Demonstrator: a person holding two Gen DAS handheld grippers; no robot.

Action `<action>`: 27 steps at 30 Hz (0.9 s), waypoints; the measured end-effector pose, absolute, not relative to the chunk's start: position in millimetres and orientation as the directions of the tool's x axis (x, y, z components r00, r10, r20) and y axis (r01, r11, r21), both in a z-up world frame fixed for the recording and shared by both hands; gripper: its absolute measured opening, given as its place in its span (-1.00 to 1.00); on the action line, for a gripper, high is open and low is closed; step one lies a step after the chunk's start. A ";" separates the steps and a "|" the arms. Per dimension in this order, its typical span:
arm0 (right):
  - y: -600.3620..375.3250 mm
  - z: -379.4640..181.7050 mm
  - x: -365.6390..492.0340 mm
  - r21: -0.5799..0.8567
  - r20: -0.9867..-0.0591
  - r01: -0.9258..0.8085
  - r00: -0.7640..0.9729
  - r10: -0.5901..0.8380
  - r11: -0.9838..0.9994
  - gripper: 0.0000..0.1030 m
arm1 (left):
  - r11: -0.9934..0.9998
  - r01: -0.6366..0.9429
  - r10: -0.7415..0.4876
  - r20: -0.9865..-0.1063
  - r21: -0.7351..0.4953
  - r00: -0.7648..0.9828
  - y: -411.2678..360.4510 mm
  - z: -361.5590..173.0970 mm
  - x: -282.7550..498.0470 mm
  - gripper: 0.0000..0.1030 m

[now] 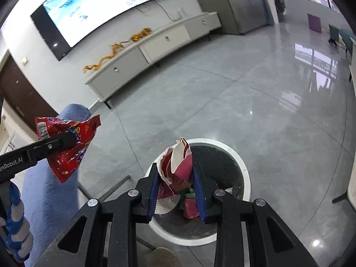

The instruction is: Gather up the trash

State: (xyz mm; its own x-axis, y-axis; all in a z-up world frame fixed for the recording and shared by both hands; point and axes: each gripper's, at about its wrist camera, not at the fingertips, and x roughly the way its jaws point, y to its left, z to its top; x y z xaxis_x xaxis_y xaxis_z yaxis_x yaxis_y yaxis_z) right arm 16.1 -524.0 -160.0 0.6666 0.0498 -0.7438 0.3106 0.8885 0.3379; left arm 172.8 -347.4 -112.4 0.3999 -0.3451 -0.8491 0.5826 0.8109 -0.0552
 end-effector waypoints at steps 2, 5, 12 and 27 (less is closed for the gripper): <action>-526.8 -169.3 19.1 0.341 -0.755 0.326 0.654 0.051 0.882 -0.43 | 0.809 0.581 -0.353 -0.863 -0.086 0.363 -358.9 -123.3 178.8 -0.43; -533.6 -182.1 23.6 0.343 -0.772 0.348 0.634 0.051 0.873 -0.42 | 0.804 0.581 -0.366 -0.876 -0.128 0.313 -365.8 -134.6 187.1 -0.08; -540.3 -193.8 14.9 0.347 -0.790 0.396 0.613 0.036 0.850 0.09 | 0.795 0.589 -0.370 -0.884 -0.142 0.287 -374.0 -141.2 187.3 0.05; -511.1 -136.6 -24.6 0.306 -0.749 0.406 0.661 -0.045 0.861 0.40 | 0.825 0.561 -0.374 -0.809 -0.066 0.454 -315.0 -85.0 144.6 0.06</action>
State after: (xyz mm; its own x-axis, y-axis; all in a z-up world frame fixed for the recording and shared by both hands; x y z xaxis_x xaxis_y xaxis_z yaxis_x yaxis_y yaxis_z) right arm -24.6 -511.1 -136.6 0.6605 -0.0447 -0.7494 0.4059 0.8611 0.3063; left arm 144.6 -315.0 -85.0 0.4540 -0.3738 -0.8088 0.5610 0.8251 -0.0664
